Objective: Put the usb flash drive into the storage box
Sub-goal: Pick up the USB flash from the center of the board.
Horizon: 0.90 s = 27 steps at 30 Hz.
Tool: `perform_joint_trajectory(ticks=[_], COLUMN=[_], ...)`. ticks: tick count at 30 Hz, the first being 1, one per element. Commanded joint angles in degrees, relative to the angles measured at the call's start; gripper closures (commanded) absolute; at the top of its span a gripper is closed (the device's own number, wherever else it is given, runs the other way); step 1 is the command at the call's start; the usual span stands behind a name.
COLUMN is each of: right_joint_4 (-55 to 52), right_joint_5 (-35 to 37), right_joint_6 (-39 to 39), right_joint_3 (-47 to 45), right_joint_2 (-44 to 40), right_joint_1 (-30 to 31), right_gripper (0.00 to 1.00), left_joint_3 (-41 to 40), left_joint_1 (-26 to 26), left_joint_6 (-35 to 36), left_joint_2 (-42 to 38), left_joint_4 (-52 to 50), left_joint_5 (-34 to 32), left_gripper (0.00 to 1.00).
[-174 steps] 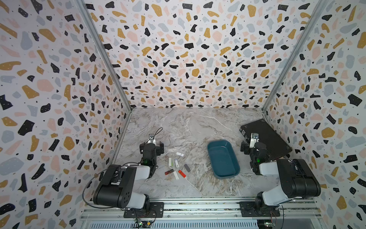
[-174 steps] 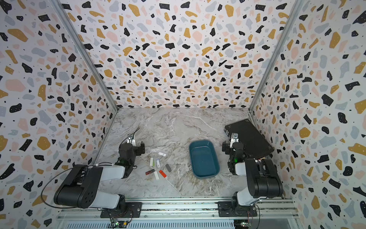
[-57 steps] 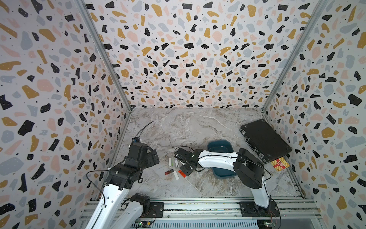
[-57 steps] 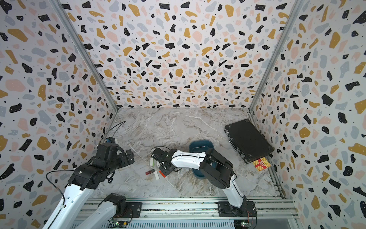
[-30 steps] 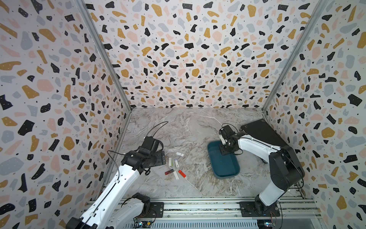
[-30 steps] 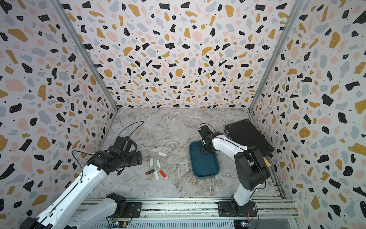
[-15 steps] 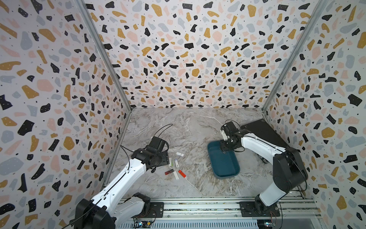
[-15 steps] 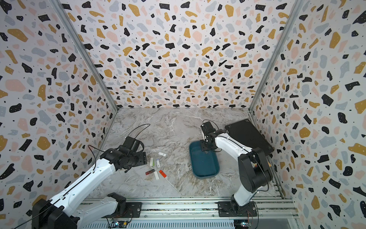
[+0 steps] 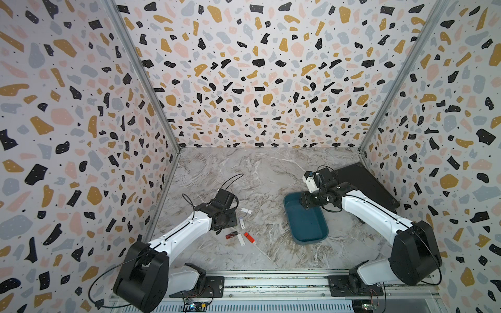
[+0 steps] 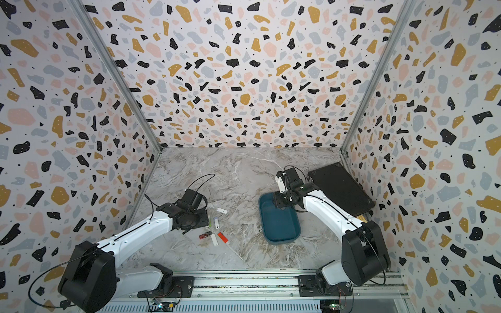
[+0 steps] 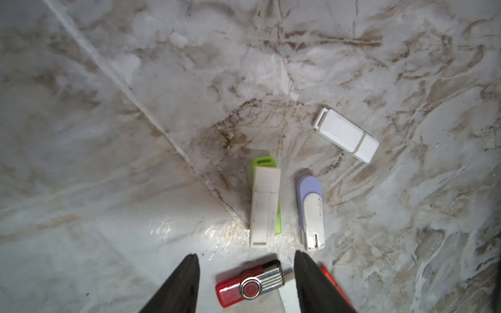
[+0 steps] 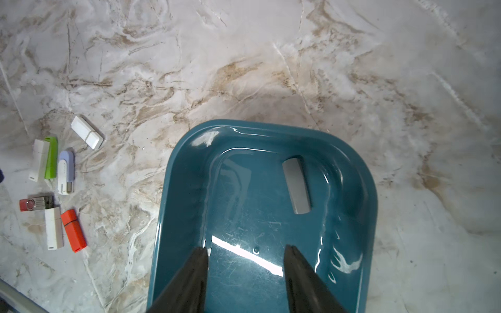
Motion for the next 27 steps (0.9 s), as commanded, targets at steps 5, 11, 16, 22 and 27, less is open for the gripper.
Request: perform_joint_trajectory(ticks=[5, 11, 16, 22, 27], right_joint_4=[0.09, 0.55, 0.58, 0.61, 0.11], right_joint_5=[-1.26, -1.41, -1.67, -1.68, -1.42], right_joint_6=[-0.24, -0.12, -0.22, -0.30, -0.49], right_joint_3=[0.91, 0.39, 0.65, 0.62, 1.34], right_joint_2=[0.49, 1.33, 1.77, 2.00, 2.62], right_joint_1=[0.22, 0.23, 0.16, 0.23, 0.23], right_gripper=[0.50, 0.50, 0.51, 0.51, 0.51], left_joint_3=[0.62, 0.73, 1.01, 1.93, 2.12], left_joint_1=[-0.84, -1.32, -1.54, -1.52, -1.55], left_joint_6=[1.74, 2.08, 2.40, 2.87, 3.05], left_joint_2=[5.26, 7.64, 9.06, 10.59, 11.03], left_joint_4=[3.21, 3.98, 4.48, 4.59, 4.85], left_joint_5=[-0.46, -0.70, -0.64, -0.55, -0.35], left_gripper=[0.47, 0.54, 0.55, 0.59, 0.70])
